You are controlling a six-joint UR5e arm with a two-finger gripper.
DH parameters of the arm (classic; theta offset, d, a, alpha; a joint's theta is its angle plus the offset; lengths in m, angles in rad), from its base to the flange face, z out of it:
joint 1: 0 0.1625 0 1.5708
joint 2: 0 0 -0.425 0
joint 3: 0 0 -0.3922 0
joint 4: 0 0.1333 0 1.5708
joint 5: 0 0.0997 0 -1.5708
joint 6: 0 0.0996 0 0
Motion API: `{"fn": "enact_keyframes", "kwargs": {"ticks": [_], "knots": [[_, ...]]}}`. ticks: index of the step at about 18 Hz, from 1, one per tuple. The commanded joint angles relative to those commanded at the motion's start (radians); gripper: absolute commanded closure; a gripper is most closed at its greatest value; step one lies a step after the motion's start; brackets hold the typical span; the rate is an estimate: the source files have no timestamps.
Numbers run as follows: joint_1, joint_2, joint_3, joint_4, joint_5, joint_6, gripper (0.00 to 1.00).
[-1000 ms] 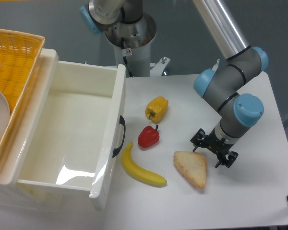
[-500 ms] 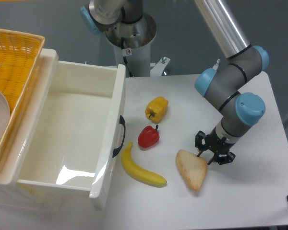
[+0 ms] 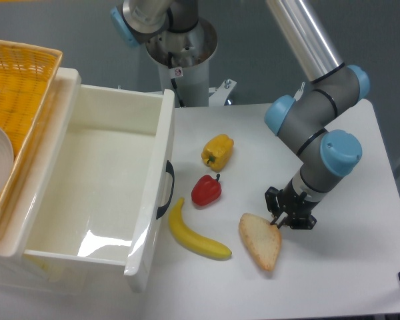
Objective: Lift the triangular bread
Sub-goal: 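Lift the gripped bread slice up off the table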
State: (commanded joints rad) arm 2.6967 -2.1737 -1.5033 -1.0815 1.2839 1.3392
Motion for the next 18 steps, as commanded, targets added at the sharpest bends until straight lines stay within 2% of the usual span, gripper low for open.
{"fn": "enact_keyframes", "kwargs": {"ticks": [5, 9, 11, 14, 18], "knots": [[0.006, 0.017, 0.035, -0.017, 0.012, 0.0, 1.0], [0.006, 0.032, 0.103, -0.112, 0.104, 0.0, 1.0], [0.005, 0.034, 0.135, -0.136, 0.161, 0.008, 1.0], [0.006, 0.031, 0.19, -0.204, 0.215, 0.098, 1.0], [0.011, 0.023, 0.242, -0.224, 0.278, 0.158, 1.0]]}}
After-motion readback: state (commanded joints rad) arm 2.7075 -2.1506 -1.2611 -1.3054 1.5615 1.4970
